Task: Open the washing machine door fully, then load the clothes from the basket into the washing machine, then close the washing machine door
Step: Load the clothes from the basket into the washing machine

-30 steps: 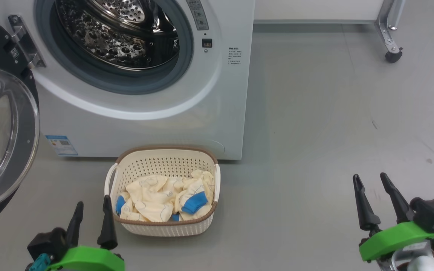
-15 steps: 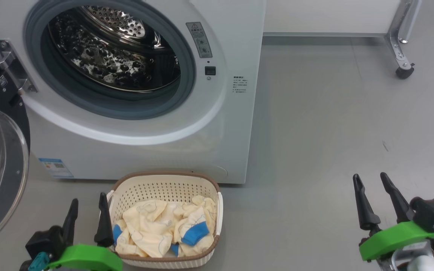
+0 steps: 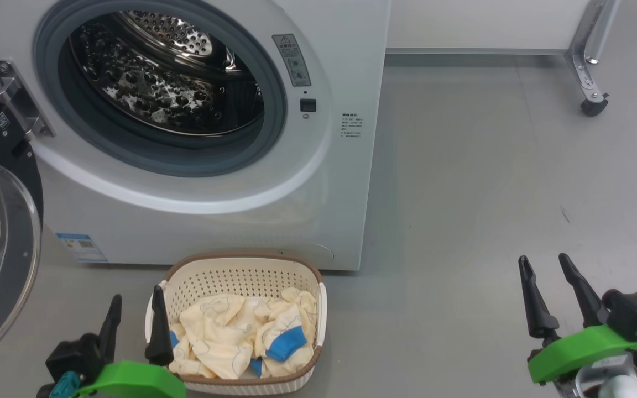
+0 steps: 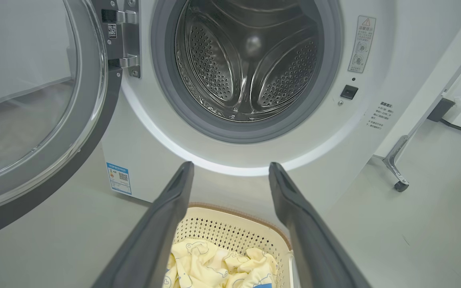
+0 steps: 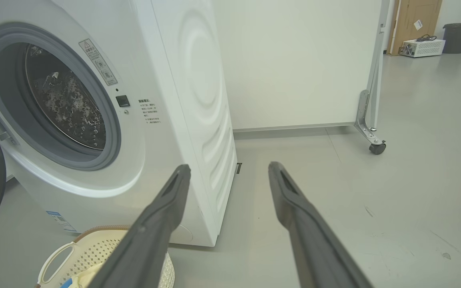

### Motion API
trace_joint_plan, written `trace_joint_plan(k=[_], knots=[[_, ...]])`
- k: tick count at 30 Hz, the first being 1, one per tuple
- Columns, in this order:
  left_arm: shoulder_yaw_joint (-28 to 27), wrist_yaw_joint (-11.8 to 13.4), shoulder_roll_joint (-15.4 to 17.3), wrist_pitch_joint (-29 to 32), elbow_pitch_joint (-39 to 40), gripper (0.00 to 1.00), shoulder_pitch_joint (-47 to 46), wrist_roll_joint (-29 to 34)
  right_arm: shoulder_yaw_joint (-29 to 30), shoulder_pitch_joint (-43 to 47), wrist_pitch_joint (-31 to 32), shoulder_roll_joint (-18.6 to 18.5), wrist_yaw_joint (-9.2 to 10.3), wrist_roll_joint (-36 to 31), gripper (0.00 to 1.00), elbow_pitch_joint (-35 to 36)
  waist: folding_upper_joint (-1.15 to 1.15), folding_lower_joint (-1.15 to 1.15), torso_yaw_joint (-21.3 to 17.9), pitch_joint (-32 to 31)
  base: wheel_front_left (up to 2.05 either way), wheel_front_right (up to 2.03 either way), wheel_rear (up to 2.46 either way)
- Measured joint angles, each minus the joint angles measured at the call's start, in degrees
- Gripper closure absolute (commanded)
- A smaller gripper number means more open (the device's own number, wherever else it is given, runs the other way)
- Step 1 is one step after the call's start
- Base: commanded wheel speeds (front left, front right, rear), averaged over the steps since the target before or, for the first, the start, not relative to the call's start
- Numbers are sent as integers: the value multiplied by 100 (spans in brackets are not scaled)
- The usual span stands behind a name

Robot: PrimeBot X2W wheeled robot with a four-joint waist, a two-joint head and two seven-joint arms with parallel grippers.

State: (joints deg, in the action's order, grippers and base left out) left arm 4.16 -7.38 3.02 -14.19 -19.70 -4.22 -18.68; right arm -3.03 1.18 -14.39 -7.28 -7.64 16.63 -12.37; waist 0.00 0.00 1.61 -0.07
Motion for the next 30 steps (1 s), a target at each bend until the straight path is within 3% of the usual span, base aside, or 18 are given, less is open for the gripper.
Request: trace_joint_plan(k=[20,30], knots=[[197,0,4,0,-105,0,-1,-5,-40,0,0,-30,0,0,0,0,0,0,-25,41,0,0,0],[224,-12,3,0,-212,0,-65,2,-94,-21,0,-129,0,35,0,22,0,0,-75,434,0,0,0]])
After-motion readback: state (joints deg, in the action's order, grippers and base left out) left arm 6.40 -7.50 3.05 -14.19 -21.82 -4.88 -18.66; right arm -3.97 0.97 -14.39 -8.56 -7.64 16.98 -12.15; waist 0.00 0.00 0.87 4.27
